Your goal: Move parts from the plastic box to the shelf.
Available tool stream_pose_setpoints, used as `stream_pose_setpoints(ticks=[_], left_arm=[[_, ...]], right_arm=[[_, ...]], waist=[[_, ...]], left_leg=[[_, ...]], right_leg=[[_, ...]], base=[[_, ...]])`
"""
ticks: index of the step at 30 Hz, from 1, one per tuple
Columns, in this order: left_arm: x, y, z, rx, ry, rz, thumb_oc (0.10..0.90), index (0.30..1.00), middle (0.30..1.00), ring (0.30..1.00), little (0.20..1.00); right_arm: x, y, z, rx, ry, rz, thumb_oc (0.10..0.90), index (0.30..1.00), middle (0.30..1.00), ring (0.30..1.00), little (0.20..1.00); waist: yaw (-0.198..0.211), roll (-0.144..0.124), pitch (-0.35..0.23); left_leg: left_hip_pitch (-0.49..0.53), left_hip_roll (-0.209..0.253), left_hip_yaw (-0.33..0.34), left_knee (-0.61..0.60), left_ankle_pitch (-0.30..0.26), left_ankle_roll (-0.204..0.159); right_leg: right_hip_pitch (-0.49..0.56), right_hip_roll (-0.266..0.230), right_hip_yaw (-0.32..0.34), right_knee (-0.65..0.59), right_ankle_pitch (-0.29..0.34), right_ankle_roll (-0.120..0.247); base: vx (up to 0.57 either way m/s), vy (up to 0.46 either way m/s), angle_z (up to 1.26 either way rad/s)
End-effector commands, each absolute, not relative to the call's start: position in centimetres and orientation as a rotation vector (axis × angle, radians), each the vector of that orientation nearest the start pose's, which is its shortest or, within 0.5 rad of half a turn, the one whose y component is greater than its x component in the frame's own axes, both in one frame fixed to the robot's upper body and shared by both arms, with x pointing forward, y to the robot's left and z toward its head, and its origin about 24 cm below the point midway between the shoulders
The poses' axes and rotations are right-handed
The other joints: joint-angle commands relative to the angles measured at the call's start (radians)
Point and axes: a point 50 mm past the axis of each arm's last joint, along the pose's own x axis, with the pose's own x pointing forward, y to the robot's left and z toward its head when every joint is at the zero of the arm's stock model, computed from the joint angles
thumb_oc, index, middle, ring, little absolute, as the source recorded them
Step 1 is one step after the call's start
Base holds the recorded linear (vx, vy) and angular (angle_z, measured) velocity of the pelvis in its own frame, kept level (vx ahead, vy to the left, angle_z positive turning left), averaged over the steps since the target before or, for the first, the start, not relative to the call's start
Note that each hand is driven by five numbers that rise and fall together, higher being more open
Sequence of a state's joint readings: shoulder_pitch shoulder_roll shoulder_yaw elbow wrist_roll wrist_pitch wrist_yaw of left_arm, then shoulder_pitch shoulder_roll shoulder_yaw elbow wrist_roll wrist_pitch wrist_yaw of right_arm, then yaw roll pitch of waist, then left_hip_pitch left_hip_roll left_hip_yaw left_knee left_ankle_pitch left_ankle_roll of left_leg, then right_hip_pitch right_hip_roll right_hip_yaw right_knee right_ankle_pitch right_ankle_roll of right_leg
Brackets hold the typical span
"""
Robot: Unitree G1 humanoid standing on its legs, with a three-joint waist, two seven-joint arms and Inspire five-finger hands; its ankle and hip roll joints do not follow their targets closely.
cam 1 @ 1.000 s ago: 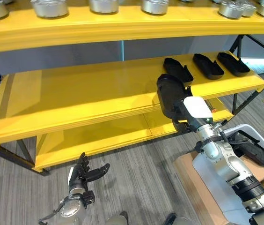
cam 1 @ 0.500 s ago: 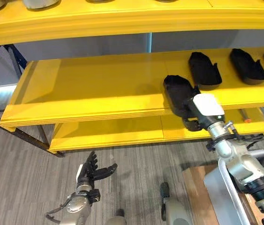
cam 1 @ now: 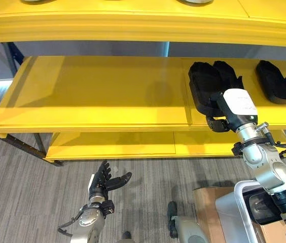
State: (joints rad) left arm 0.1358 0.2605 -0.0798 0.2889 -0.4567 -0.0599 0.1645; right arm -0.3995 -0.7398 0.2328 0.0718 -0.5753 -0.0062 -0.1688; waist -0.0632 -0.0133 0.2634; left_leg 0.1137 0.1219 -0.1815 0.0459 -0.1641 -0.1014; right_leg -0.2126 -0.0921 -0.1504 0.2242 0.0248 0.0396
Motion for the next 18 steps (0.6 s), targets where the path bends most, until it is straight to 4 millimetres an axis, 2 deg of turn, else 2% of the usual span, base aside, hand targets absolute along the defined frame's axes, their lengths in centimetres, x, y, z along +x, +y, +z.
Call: stream_pose_setpoints(ticks=[1, 11, 14, 18], left_arm=[[20.5, 23.1, -1.4, -0.065, 0.231, 0.22, 0.9, 1.0, 1.0, 1.0, 1.0], [21.1, 22.7, -0.8, -0.077, 0.198, 0.212, 0.9, 1.0, 1.0, 1.0, 1.0], [21.4, 22.6, -0.3, -0.073, 0.183, 0.2, 0.9, 1.0, 1.0, 1.0, 1.0], [21.7, 22.7, 0.0, -0.081, 0.172, 0.195, 0.9, 1.0, 1.0, 1.0, 1.0]], right_arm=[[30.9, -18.9, 22.5, -1.226, -0.76, -0.149, 0.4, 0.3, 0.3, 0.3, 0.3], [32.1, -16.2, 23.4, -1.204, -0.813, -0.077, 0.4, 0.3, 0.3, 0.3, 0.3], [32.6, -15.0, 24.8, -1.211, -0.853, -0.052, 0.4, 0.3, 0.3, 0.3, 0.3], [33.3, -14.5, 25.8, -1.222, -0.864, -0.041, 0.4, 0.3, 0.3, 0.3, 0.3]], waist=[[0.028, -0.047, -0.142], [0.048, -0.039, -0.147], [0.055, -0.032, -0.149], [0.064, -0.034, -0.151]], left_leg=[[0.074, -0.039, 0.003, -0.003, -0.016, 0.071], [0.081, -0.027, -0.034, -0.034, 0.004, 0.066], [0.085, 0.005, -0.052, -0.038, 0.007, 0.053], [0.077, 0.029, -0.065, -0.031, 0.02, 0.04]], right_leg=[[-0.033, -0.058, 0.069, -0.082, 0.085, 0.112], [-0.028, -0.072, 0.048, -0.025, 0.053, 0.107], [-0.027, -0.055, 0.034, 0.023, -0.008, 0.092], [-0.034, -0.045, 0.018, 0.063, -0.049, 0.077]], base=[[0.03, -0.031, 0.18], [0.0, -0.011, 0.12], [0.03, -0.084, 0.14], [0.02, -0.111, 0.17]])
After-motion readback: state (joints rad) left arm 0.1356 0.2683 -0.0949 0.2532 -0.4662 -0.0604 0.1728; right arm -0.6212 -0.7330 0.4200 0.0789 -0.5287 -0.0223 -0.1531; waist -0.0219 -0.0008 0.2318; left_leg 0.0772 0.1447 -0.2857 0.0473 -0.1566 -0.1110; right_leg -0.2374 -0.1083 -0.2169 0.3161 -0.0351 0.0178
